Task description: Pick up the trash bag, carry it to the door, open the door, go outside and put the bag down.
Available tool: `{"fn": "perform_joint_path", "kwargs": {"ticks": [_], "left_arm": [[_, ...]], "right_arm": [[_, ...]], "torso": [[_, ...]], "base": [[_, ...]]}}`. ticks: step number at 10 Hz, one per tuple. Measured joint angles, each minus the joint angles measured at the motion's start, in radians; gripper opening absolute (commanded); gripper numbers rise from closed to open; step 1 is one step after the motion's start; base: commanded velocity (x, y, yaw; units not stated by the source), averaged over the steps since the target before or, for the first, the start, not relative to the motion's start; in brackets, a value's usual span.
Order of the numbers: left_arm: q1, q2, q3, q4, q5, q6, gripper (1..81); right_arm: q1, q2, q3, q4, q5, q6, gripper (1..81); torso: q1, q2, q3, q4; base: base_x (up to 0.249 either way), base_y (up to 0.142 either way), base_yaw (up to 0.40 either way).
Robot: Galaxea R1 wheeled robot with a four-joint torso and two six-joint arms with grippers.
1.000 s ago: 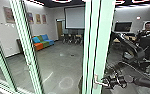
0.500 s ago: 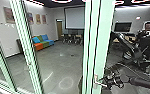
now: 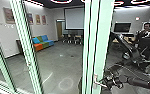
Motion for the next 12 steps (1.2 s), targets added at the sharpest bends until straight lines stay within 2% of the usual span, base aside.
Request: {"fn": "perform_joint_path", "kwargs": {"ticks": [5, 7, 10, 12], "left_arm": [[0.0, 0.0, 0.0, -0.002, 0.0, 0.0, 1.0], [0.0, 0.0, 0.0, -0.002, 0.0, 0.0, 1.0], [0.0, -0.001, 0.0, -0.003, 0.0, 0.0, 1.0], [0.0, -0.007, 0.0, -0.013, 0.002, 0.0, 1.0]], "right_arm": [[-0.037, 0.074, -0.104, -0.071, -0.025, 0.034, 81.1], [-0.063, 0.102, -0.147, -0.077, -0.024, 0.047, 81.1], [-0.089, 0.115, -0.167, -0.104, 0.005, 0.072, 81.1], [-0.11, 0.129, -0.185, -0.146, 0.056, 0.08, 81.1]], "torso": [[-0.003, -0.002, 0.002, -0.001], [-0.002, -0.002, 0.002, -0.001], [-0.002, -0.002, 0.002, -0.001], [-0.002, -0.002, 0.002, -0.001]], "base": [[0.0, 0.0, 0.0], [0.0, 0.0, 0.0], [0.0, 0.0, 0.0], [0.0, 0.0, 0.0]]}}
